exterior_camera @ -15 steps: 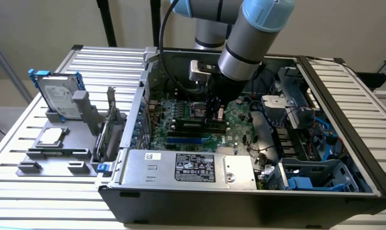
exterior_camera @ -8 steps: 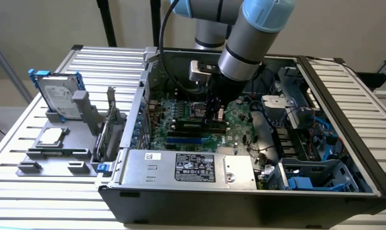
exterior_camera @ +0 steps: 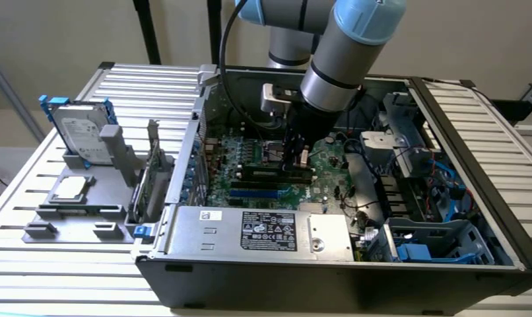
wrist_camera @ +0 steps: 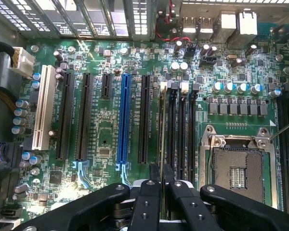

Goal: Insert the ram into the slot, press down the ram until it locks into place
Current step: 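Insert the ram into the slot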

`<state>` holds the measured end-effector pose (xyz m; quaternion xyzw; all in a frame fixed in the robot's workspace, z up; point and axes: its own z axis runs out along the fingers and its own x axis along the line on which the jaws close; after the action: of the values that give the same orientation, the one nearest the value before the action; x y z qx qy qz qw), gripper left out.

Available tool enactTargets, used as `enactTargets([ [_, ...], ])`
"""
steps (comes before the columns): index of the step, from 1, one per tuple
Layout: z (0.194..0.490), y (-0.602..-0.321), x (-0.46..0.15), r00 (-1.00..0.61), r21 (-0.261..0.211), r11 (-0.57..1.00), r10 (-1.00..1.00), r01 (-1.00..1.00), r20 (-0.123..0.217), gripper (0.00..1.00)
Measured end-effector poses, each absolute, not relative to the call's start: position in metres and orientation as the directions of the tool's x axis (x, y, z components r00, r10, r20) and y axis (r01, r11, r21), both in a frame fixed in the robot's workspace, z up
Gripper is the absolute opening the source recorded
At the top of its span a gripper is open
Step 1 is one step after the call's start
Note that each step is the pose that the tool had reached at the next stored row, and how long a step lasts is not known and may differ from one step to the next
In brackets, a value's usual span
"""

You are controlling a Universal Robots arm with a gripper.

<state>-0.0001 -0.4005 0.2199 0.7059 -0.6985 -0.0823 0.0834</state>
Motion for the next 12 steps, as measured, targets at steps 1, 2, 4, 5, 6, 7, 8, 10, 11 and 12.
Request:
enactTargets([
  [1, 0.2199, -0.4004, -0.0001, 0.011, 0.233, -0.01, -1.0, -0.972, 0.0, 0.13],
  [2, 0.2198, -0.4003, -0.0001, 0.011, 0.233, -0.011, -1.0, -0.972, 0.0, 0.13],
  [4, 0.2199, -0.3998, -0.0001, 0.012, 0.233, -0.012, -1.0, -0.972, 0.0, 0.13],
  [5, 0.2199, -0.3994, -0.0001, 0.012, 0.233, -0.012, -1.0, -0.972, 0.0, 0.13],
  [6, 0.2199, -0.3989, -0.0001, 0.013, 0.233, -0.013, -1.0, -0.972, 0.0, 0.13],
  [7, 0.2199, -0.3986, -0.0001, 0.014, 0.233, -0.013, -1.0, -0.972, 0.0, 0.13],
  [8, 0.2199, -0.3983, -0.0001, 0.014, 0.233, -0.014, -1.0, -0.972, 0.0, 0.13],
  [10, 0.2198, -0.3981, -0.0001, 0.016, 0.233, -0.015, -1.0, -0.972, 0.0, 0.13],
  [11, 0.2199, -0.398, -0.0002, 0.016, 0.233, -0.016, -1.0, -0.972, 0.0, 0.13],
  [12, 0.2199, -0.398, -0.0002, 0.017, 0.233, -0.016, -1.0, -0.972, 0.0, 0.13],
])
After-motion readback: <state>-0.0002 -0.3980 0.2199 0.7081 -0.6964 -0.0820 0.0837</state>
